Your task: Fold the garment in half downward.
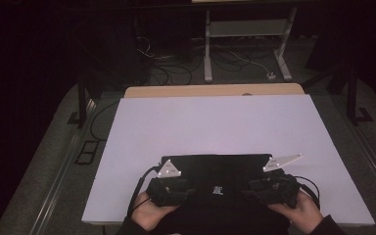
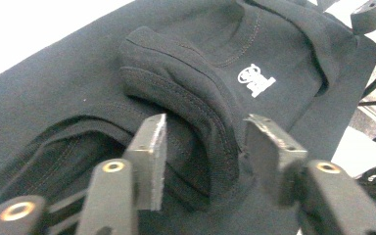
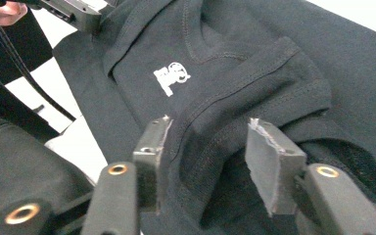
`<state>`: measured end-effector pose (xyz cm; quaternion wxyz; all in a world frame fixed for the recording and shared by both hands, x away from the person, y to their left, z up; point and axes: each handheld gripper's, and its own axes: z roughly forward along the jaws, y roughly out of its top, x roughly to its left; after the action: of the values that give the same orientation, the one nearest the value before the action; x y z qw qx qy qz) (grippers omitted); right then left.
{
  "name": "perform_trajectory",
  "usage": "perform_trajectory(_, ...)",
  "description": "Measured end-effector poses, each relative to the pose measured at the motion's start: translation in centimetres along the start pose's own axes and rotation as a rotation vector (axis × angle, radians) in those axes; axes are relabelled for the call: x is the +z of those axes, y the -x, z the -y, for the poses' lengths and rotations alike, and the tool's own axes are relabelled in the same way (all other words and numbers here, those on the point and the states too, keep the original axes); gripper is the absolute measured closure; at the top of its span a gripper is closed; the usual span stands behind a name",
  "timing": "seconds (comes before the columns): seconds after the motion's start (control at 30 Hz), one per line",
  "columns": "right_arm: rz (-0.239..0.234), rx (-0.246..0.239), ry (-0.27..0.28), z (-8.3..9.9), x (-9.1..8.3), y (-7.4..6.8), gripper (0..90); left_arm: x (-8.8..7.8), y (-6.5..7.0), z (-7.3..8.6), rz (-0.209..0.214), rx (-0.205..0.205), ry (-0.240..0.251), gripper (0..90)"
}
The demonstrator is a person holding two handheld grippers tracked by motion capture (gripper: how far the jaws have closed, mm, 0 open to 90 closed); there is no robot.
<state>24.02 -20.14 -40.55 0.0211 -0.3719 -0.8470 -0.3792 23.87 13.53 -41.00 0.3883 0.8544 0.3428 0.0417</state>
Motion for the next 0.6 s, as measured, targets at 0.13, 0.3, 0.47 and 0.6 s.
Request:
perform_trajectory(0.13, 0.006, 0.017, 0.015, 0.0, -0.4, 0.3, 41.3, -0.1, 0.0, -0.1, 0.01, -0.001, 0.014, 38.6)
perform_trajectory(0.3, 0.002, 0.036, 0.029, -0.1, -0.9, 0.8, 33.5, -0.5, -0.1, -0.2, 0.018, 0.011, 0.04, 30.1)
perform_trajectory(0.47, -0.013, 0.037, 0.028, -0.3, -1.3, 1.2, 28.1, -1.0, -0.7, -0.3, 0.027, 0.011, 0.078, 27.6)
perform_trajectory(0.6, -0.002, 0.043, 0.032, -0.4, -1.4, 1.5, 22.9, -1.2, -1.2, -0.4, 0.033, 0.004, 0.085, 21.2)
